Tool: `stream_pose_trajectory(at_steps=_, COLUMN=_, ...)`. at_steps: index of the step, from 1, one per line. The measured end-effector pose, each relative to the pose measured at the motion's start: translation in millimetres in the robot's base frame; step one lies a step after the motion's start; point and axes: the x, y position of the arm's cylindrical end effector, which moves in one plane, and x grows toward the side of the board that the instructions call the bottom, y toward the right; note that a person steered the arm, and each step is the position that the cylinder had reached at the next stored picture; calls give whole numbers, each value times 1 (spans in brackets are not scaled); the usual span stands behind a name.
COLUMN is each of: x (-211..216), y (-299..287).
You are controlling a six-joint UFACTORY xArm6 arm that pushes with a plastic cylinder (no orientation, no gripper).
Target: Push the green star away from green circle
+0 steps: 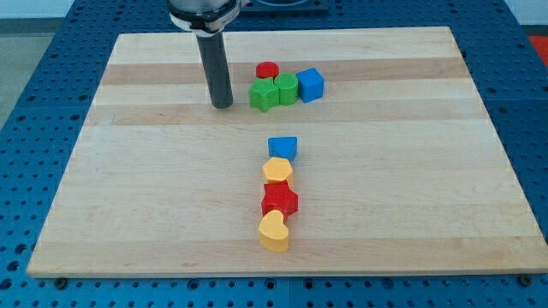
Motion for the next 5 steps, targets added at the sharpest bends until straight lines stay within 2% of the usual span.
stream_pose_trajectory(at_steps=2, x=-45, y=24)
stream_pose_trajectory(at_steps=4, x=-45, y=82)
stream_pose_trajectory(at_steps=5, x=-38, y=83)
